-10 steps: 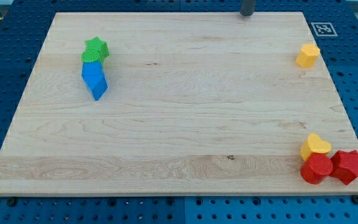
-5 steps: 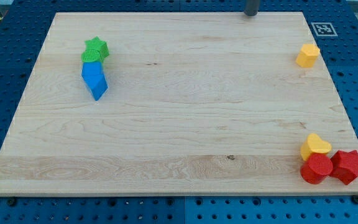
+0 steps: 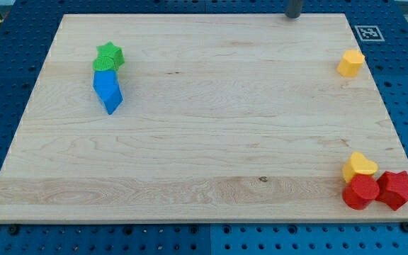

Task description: Move your arm towards yellow hexagon

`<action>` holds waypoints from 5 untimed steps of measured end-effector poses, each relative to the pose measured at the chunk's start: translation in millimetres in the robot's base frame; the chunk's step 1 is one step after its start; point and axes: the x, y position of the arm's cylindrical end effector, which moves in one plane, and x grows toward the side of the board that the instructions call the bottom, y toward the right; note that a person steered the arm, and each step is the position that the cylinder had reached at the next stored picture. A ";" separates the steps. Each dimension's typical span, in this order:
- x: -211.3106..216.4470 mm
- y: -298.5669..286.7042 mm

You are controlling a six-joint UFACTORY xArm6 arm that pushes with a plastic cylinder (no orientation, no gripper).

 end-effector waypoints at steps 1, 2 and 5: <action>10.6 31.6; 46.8 52.2; 107.9 90.2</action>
